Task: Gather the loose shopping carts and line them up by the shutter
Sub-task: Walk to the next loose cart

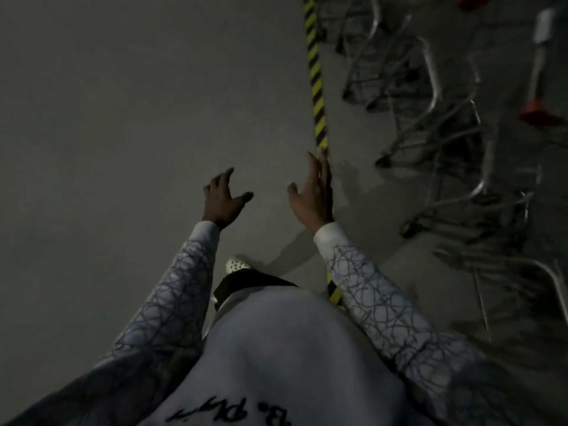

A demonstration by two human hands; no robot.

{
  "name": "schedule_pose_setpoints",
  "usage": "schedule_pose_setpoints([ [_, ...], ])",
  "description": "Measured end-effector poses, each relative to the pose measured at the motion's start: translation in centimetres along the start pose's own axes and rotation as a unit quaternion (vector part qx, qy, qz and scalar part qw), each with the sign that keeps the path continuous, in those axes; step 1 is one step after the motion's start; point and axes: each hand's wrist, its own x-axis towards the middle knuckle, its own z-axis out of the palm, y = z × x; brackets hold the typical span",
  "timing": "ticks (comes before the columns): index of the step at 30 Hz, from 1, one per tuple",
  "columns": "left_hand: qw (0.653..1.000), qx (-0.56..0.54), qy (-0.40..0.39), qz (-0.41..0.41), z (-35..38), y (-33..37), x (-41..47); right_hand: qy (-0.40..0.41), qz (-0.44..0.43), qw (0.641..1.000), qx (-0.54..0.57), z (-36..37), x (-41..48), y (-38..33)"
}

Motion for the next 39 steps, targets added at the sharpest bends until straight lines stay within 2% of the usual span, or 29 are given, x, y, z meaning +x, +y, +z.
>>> schedule_pose_setpoints([
  [4,0.995,-0.075,0.031,-0.052,-5.9,-7.6,1.8,-0.077,-0.075,0.993,0.052,10.0,2.1,-8.0],
  [9,0.979,-0.157,0.084,-0.104,-14.9,-16.5,5.2,-0.169,-0.082,0.979,0.075,20.8,5.5,-17.4],
  [16,0.928,-0.274,0.205,-0.147,-26.2,-22.6,9.7,-0.223,-0.117,0.964,0.083,31.0,11.7,-28.0],
  [22,0.874,-0.350,0.289,-0.175,-33.6,-27.7,16.2,-0.319,-0.074,0.944,0.038,42.8,18.9,-33.4],
  [24,0.859,-0.362,0.321,-0.169,-37.0,-29.4,19.2,-0.373,-0.082,0.924,-0.003,47.5,21.9,-35.2],
  [29,0.798,-0.388,0.435,-0.153,-48.3,-33.1,26.8,-0.541,-0.132,0.826,-0.081,58.8,31.6,-42.8],
  [34,0.758,-0.378,0.500,-0.179,-58.9,-35.3,31.7,-0.578,-0.113,0.801,-0.106,67.1,37.9,-52.7],
  [39,0.719,-0.394,0.538,-0.194,-66.1,-39.9,36.6,-0.626,-0.096,0.768,-0.098,73.4,40.1,-59.0],
])
